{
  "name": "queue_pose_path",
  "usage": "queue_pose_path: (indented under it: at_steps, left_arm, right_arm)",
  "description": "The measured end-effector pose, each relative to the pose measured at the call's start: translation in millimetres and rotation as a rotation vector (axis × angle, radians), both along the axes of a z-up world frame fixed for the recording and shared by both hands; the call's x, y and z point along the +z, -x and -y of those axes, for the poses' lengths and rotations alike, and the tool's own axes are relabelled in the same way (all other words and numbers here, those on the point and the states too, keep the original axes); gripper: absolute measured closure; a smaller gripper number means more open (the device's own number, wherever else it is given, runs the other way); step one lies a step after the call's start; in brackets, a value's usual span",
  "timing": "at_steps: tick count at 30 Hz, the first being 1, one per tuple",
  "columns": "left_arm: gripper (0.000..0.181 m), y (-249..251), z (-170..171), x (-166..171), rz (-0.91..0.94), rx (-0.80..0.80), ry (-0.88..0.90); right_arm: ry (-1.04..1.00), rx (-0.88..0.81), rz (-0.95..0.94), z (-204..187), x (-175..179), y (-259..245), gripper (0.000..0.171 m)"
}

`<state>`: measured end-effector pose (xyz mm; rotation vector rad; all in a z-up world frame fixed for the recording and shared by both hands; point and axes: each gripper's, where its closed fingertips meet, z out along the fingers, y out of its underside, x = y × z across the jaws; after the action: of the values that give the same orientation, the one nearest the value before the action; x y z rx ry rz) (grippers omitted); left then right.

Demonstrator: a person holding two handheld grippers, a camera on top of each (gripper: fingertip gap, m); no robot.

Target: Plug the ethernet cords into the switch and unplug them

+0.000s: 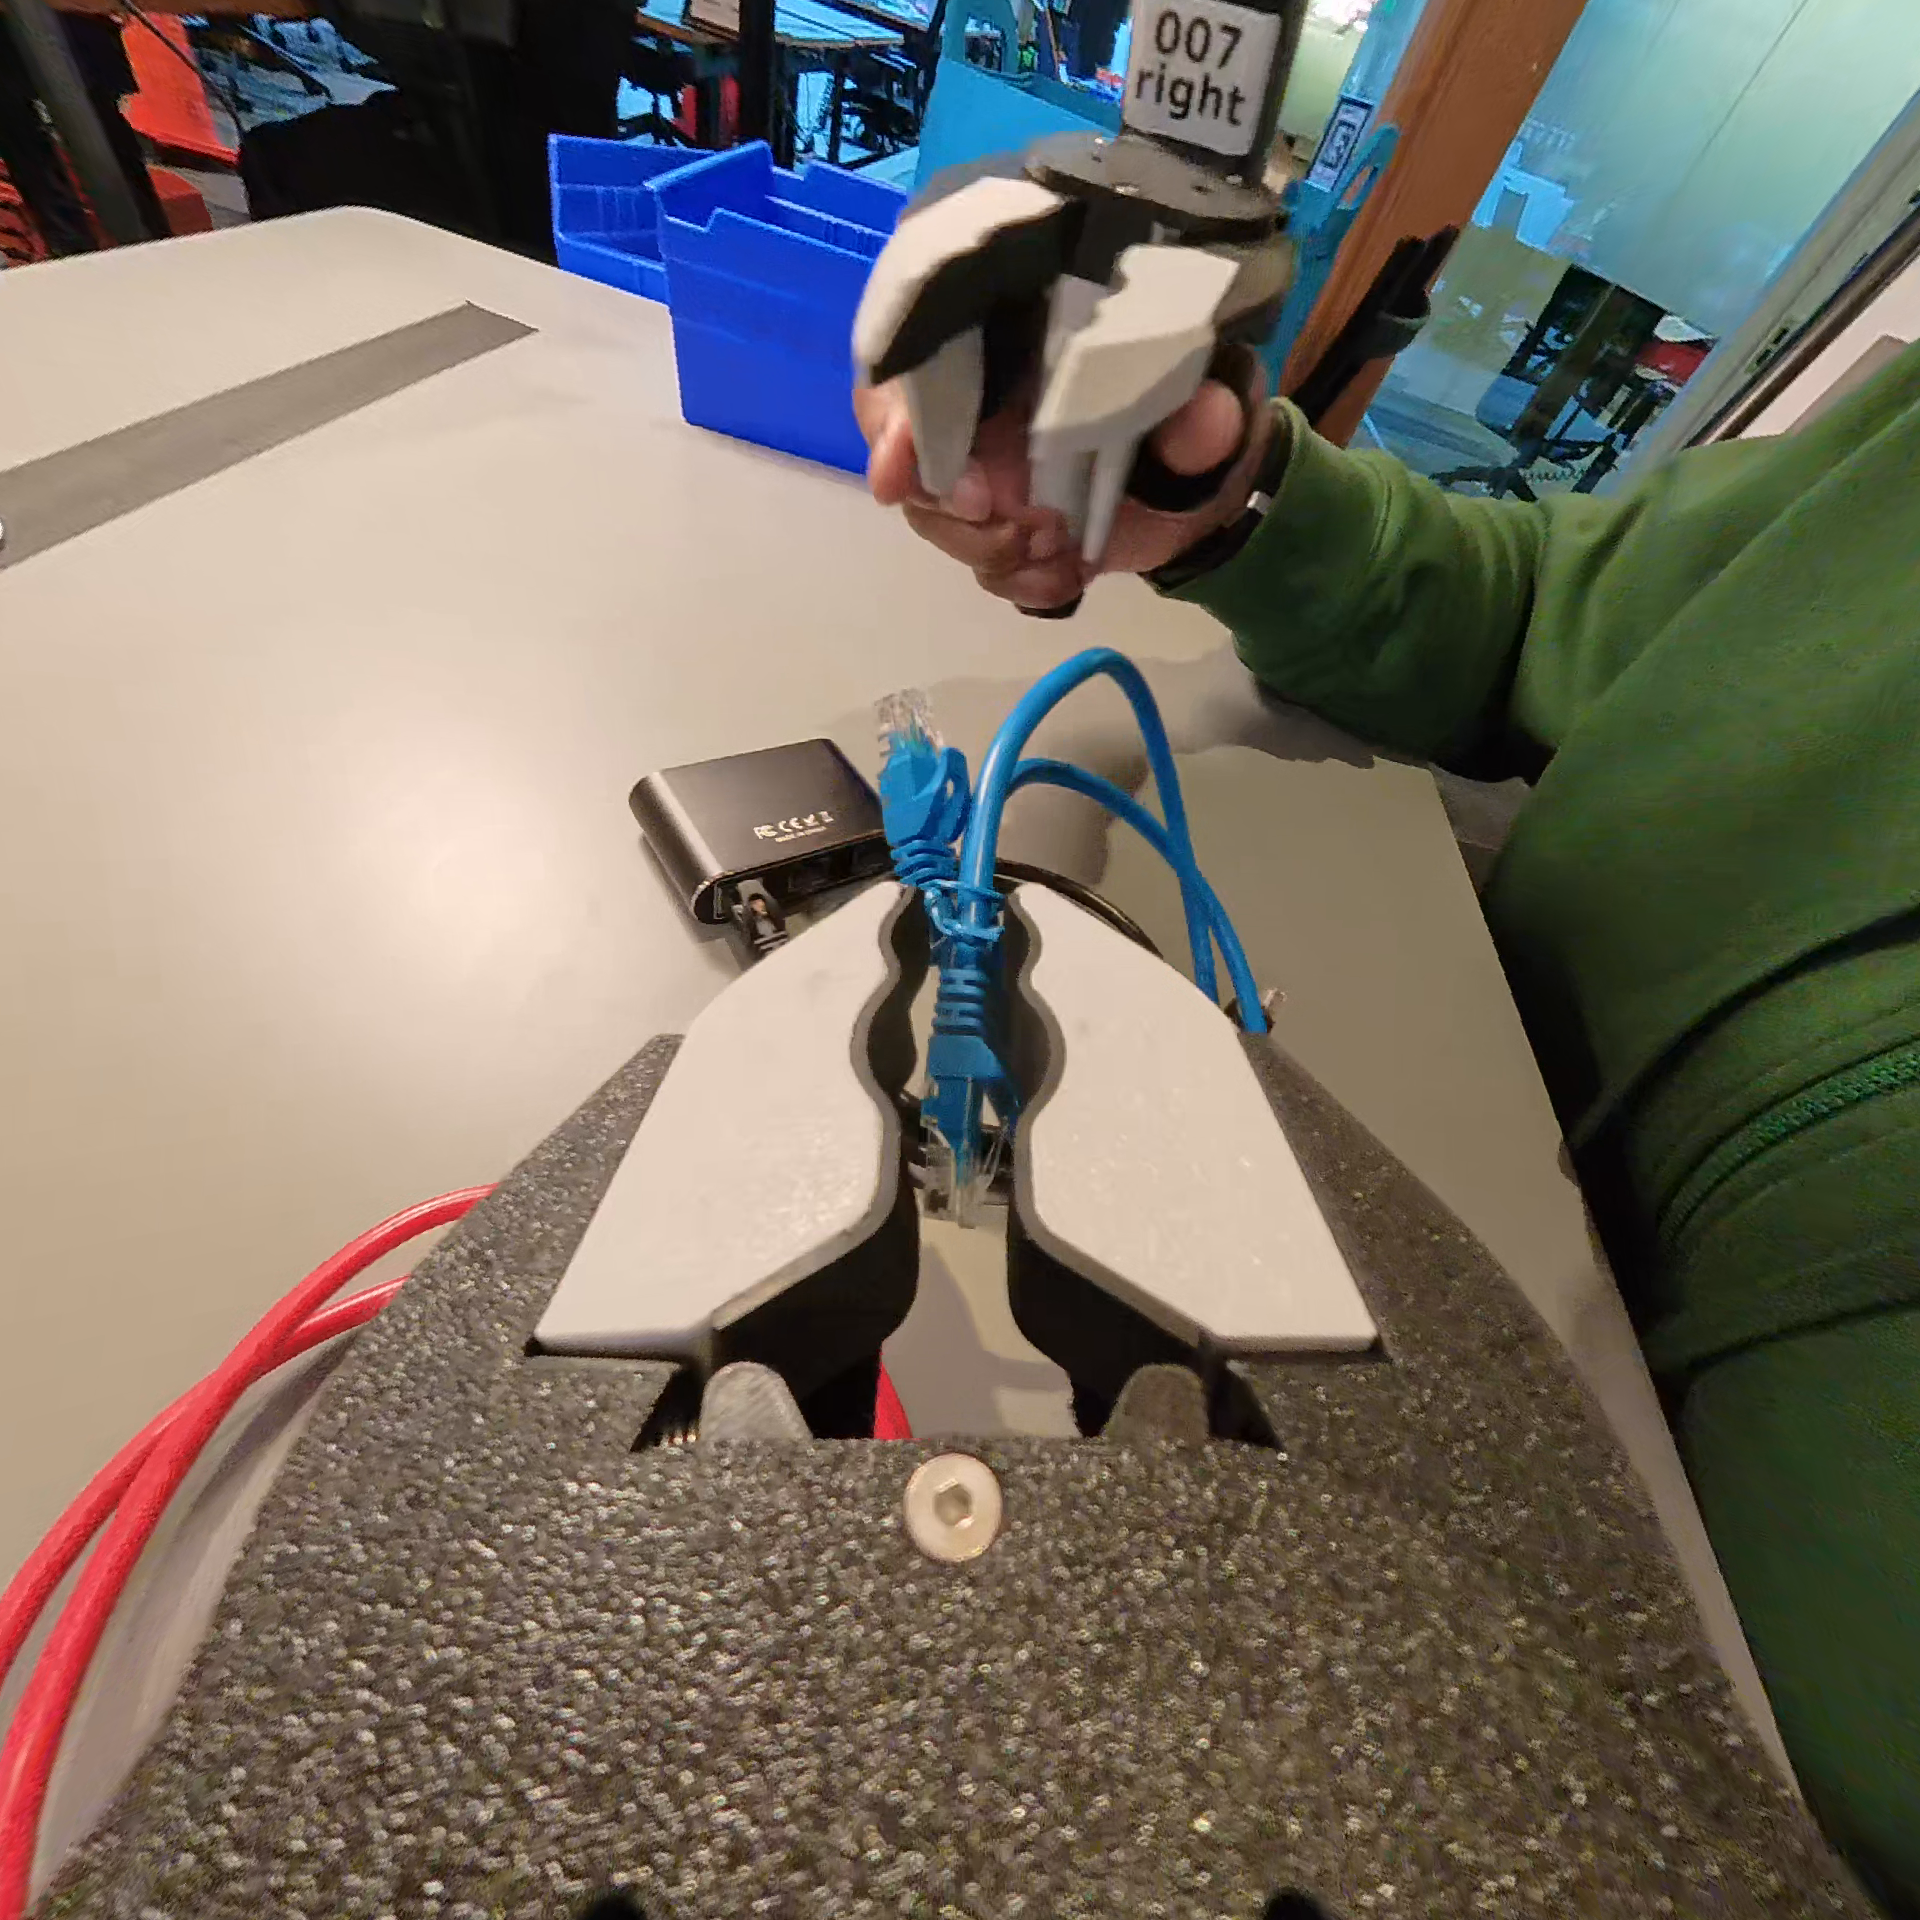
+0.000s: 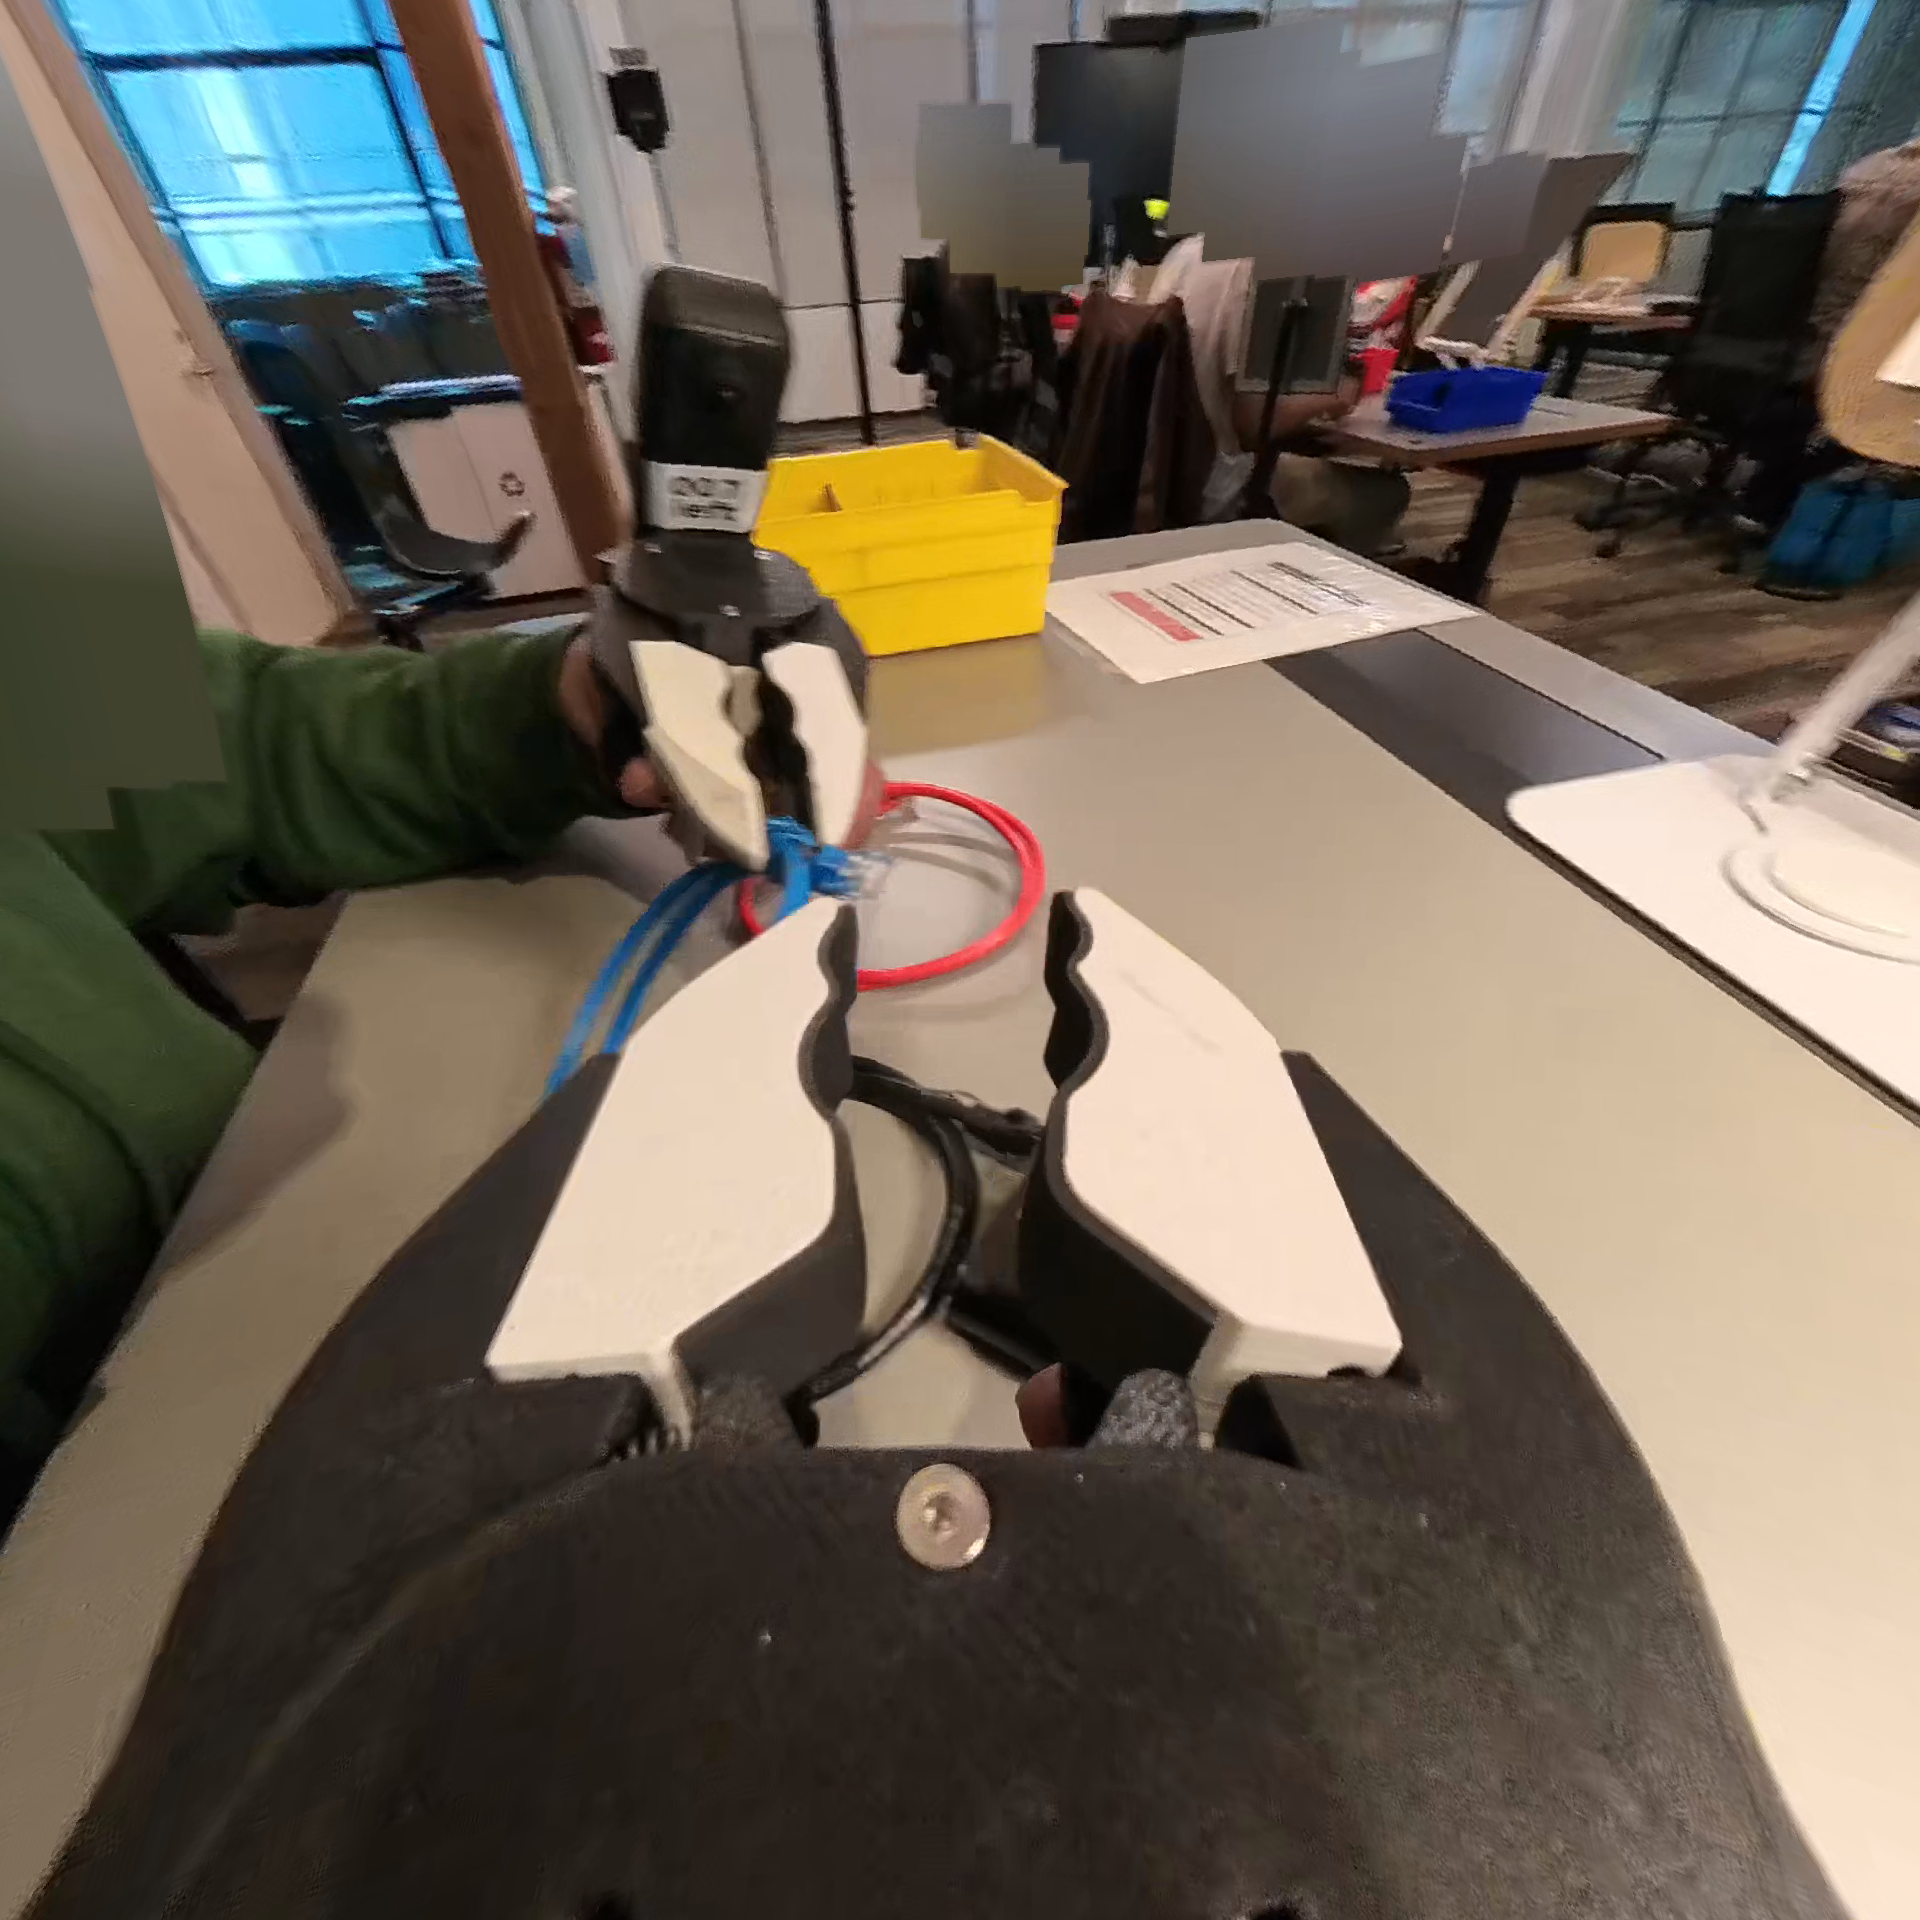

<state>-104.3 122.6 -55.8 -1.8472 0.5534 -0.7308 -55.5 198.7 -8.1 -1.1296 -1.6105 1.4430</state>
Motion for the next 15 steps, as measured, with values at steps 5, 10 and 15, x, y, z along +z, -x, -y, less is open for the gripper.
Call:
queue_pose_path:
  at_steps: [5,10,15]
  left_arm:
    - [0.167,-9,4,0,0.014,-0.042,0.014]
    - [0.167,-18,5,2,0.040,-0.076,0.016]
    - [0.167,-24,4,3,0.061,-0.089,0.019]
  right_arm:
    - [-0.199,-0.024,0.062,5,-29,8,0.137]
    - [-0.477,0.026,0.066,24,-51,14,0.139]
    - [-0.581,0.086,-0.009,37,-48,19,0.135]
